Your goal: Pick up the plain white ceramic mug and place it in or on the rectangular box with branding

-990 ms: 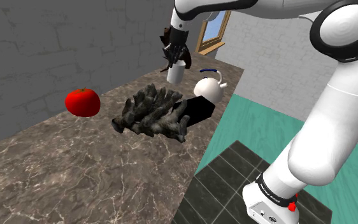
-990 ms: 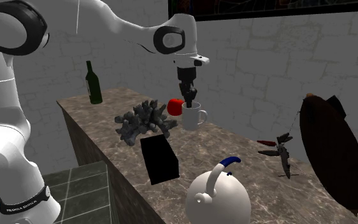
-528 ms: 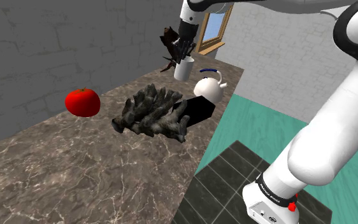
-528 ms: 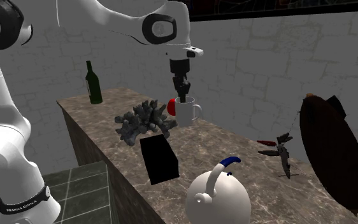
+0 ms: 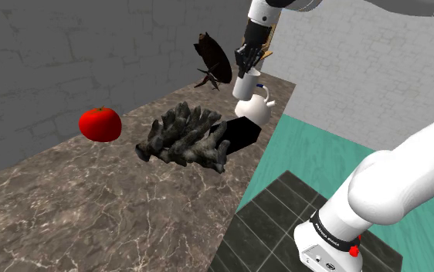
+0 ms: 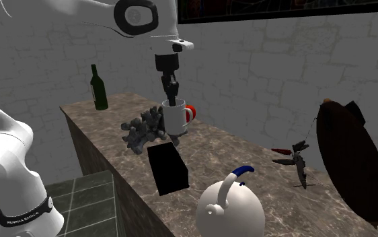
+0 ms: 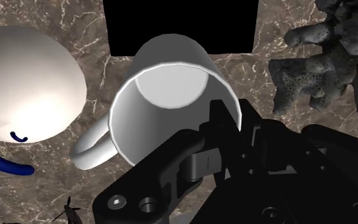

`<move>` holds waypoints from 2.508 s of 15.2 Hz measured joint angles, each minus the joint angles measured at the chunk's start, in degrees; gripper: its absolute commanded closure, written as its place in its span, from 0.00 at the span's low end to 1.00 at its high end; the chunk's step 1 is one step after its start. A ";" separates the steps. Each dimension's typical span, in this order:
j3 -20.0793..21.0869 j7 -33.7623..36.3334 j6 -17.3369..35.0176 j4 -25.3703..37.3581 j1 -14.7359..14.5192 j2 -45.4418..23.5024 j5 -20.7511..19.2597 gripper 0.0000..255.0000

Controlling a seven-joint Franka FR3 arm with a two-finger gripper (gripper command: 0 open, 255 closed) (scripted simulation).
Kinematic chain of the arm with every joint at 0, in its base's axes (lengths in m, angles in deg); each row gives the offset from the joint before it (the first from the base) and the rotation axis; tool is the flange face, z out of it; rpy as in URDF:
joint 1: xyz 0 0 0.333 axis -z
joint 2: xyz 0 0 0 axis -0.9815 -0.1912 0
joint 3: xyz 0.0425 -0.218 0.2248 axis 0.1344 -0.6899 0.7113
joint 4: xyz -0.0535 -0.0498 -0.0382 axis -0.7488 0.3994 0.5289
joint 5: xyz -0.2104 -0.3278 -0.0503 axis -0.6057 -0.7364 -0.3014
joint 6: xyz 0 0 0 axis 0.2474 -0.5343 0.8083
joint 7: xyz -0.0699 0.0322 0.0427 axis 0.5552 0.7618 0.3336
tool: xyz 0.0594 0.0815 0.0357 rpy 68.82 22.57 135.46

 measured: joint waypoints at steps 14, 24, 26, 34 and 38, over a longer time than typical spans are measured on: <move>-0.34 -0.39 9.69 -10.93 0.21 1.20 -0.11 1.00; -0.34 -0.30 16.95 -16.53 0.20 -0.47 -0.12 1.00; -0.34 -0.29 17.14 -16.56 0.20 -0.61 -0.12 1.00; -0.33 -0.27 17.22 -16.58 0.19 -0.65 -0.12 0.00; -0.23 -0.15 15.15 -15.46 0.13 0.35 -0.11 0.00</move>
